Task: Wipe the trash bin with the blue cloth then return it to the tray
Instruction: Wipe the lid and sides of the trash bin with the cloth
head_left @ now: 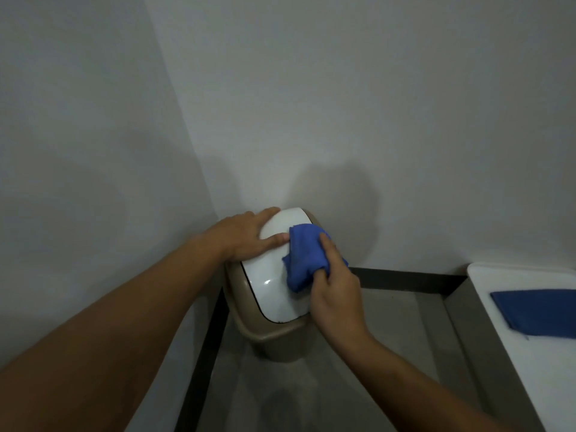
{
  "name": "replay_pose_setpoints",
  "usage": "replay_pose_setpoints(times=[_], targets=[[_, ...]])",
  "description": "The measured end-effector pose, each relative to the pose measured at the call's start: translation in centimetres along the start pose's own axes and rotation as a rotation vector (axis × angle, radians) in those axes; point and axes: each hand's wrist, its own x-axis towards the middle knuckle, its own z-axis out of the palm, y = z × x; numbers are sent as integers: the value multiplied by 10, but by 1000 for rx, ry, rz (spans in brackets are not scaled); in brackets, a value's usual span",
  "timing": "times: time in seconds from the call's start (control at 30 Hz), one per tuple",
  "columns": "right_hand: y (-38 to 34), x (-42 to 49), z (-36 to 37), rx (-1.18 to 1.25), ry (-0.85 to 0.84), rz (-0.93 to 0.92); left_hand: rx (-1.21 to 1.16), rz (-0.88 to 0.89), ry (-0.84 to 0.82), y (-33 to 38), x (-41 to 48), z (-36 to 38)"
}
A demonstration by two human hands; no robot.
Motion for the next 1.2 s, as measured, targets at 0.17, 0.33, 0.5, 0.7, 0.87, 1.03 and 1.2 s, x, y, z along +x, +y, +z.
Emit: replay_pose_setpoints(times=[0.17,0.33,0.5,0.7,0.87,1.03,1.2], targets=[[3,2,-12,51,48,35,-27,-57,-15,1,1,2],[2,-33,21,43,-23,165,-91,-96,10,6,-1,8],[-29,-43,40,640,98,520,-98,-98,1,5,-1,8],[-29,-24,-13,804,246,555,-90,-121,35,5,-2,11],[-16,-9,-15,380,331,337,-119,-143,36,8,-4,12],[-12,-20,30,443,326,457,-124,-160,55,11,-4,13],[-20,-9,50,957,409,956,-144,-135,71,11,-7,15]])
